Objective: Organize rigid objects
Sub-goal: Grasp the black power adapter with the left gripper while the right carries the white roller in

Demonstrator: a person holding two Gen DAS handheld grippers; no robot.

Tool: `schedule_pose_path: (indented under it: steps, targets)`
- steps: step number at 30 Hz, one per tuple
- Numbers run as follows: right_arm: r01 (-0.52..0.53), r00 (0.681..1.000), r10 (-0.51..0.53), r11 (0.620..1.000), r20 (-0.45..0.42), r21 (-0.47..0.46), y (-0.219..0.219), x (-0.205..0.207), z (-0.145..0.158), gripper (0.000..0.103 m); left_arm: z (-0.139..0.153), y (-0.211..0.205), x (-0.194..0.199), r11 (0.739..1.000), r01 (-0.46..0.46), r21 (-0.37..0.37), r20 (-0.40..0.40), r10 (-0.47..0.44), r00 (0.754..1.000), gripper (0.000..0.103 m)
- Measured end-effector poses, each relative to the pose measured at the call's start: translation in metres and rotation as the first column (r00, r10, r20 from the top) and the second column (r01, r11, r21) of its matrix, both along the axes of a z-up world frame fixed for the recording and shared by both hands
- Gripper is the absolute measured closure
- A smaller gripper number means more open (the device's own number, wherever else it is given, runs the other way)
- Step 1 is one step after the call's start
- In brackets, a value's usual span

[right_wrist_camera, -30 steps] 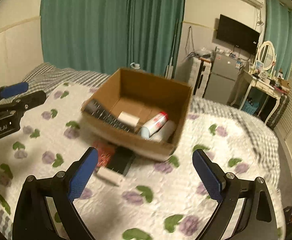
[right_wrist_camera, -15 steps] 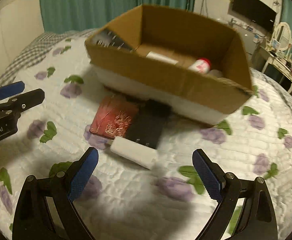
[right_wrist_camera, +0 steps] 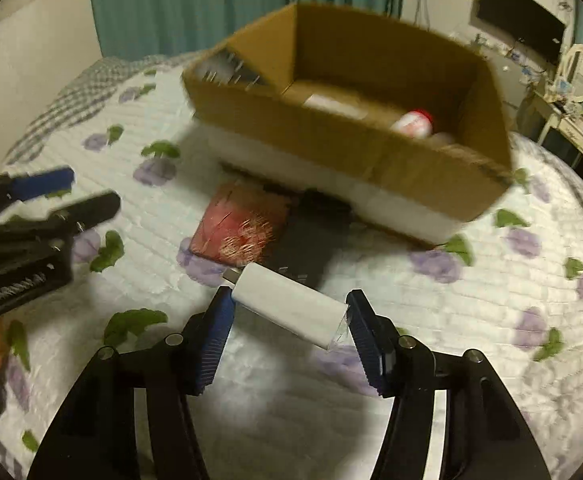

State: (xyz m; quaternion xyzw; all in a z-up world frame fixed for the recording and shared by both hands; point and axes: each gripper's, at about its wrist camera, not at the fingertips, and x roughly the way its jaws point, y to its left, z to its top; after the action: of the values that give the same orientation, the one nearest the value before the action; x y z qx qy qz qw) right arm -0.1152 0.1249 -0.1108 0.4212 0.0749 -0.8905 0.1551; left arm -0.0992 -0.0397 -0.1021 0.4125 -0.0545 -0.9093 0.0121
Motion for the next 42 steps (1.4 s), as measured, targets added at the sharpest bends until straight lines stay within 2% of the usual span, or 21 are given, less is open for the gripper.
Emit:
schedule_pose_path:
  steps: [3, 6, 11, 17, 19, 23, 24, 25, 27, 34, 37, 42]
  targets:
    - [0.063, 0.998, -0.063, 0.998, -0.028, -0.005, 0.031, -0.005, 0.014, 0.046, 0.001, 0.023, -0.002, 0.999, 0.046, 0.019, 0.015, -0.046, 0.999, 0.033]
    - [0.088, 0.994, -0.085, 0.995, -0.063, 0.053, 0.049, -0.018, 0.026, 0.046, -0.001, 0.044, -0.007, 0.996, 0.082, 0.028, 0.029, -0.083, 0.996, 0.033]
    - [0.142, 0.989, -0.143, 0.990, -0.049, -0.005, 0.080, -0.039, 0.032, 0.046, -0.012, 0.081, -0.028, 0.991, 0.113, 0.078, 0.073, -0.119, 0.990, 0.033]
    - [0.147, 0.989, -0.148, 0.988, -0.015, -0.041, 0.084, -0.046, 0.022, 0.046, -0.025, 0.119, -0.051, 0.984, 0.169, 0.056, 0.106, -0.174, 0.979, 0.033]
    - [0.148, 0.989, -0.148, 0.988, -0.004, -0.054, 0.087, -0.048, 0.021, 0.046, -0.034, 0.125, -0.059, 0.987, 0.156, 0.036, 0.136, -0.160, 0.978, 0.033]
    - [0.147, 0.989, -0.147, 0.988, -0.007, -0.052, 0.085, -0.045, 0.022, 0.046, -0.049, 0.127, -0.068, 0.987, 0.152, 0.060, 0.175, -0.160, 0.971, 0.037]
    - [0.145, 0.989, -0.145, 0.988, -0.007, -0.054, 0.085, -0.044, 0.023, 0.046, -0.051, 0.127, -0.069, 0.986, 0.157, 0.063, 0.176, -0.166, 0.970, 0.040]
    - [0.144, 0.990, -0.144, 0.988, -0.006, -0.053, 0.084, -0.044, 0.022, 0.046, -0.052, 0.128, -0.069, 0.985, 0.161, 0.064, 0.180, -0.170, 0.969, 0.061]
    - [0.144, 0.990, -0.144, 0.989, -0.002, -0.047, 0.083, -0.044, 0.020, 0.046, -0.054, 0.127, -0.070, 0.984, 0.162, 0.068, 0.187, -0.172, 0.967, 0.062]
    - [0.163, 0.987, -0.163, 0.986, -0.012, -0.030, 0.086, -0.038, 0.022, 0.046, -0.043, 0.123, -0.055, 0.981, 0.172, 0.084, 0.174, -0.185, 0.967, 0.065]
    - [0.172, 0.984, -0.173, 0.985, -0.037, -0.021, 0.086, -0.027, 0.032, 0.046, -0.033, 0.122, -0.040, 0.974, 0.200, 0.105, 0.159, -0.215, 0.964, 0.065]
    - [0.176, 0.981, -0.177, 0.984, -0.076, -0.024, 0.083, -0.006, 0.057, 0.046, -0.006, 0.120, -0.010, 0.967, 0.239, 0.087, 0.102, -0.247, 0.964, 0.065]
